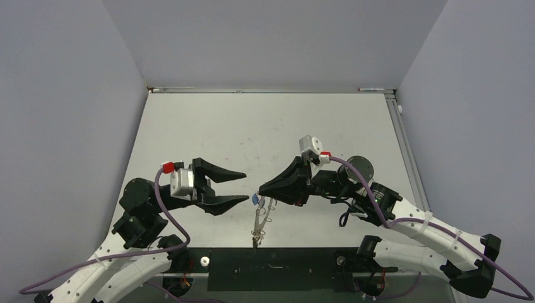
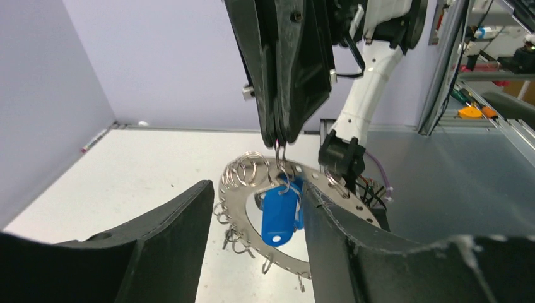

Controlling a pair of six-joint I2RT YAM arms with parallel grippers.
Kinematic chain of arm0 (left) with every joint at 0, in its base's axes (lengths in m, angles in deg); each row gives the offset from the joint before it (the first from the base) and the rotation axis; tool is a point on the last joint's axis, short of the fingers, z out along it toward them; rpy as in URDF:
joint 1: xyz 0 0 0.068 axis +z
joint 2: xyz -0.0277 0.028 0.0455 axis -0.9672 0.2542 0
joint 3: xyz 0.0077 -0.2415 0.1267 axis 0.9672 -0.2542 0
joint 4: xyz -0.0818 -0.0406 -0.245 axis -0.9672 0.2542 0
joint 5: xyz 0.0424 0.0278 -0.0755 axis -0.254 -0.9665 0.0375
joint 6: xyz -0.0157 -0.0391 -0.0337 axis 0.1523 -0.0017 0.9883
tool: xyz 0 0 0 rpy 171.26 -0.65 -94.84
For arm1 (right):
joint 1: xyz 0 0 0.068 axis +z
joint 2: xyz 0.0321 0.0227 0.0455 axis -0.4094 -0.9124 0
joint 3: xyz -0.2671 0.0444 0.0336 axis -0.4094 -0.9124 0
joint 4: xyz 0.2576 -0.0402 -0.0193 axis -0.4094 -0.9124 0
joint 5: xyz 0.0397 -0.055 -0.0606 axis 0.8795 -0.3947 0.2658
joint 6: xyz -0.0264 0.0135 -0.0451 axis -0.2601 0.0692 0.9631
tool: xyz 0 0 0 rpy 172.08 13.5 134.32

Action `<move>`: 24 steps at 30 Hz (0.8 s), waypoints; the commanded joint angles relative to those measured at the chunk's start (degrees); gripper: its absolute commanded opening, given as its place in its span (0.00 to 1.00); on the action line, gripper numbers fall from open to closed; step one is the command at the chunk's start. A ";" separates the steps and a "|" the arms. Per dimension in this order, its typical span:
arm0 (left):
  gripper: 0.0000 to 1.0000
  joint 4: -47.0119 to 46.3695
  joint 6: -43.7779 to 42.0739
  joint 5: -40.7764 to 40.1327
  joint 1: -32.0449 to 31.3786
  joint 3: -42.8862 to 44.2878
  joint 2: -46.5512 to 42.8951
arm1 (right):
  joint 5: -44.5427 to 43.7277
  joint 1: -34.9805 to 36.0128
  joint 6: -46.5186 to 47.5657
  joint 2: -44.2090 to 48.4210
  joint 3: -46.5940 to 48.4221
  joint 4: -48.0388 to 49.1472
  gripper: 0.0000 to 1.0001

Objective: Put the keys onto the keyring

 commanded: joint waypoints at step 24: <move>0.30 -4.13 9.24 12.18 0.14 5.37 10.12 | -0.72 -0.48 0.43 0.36 2.03 5.53 0.05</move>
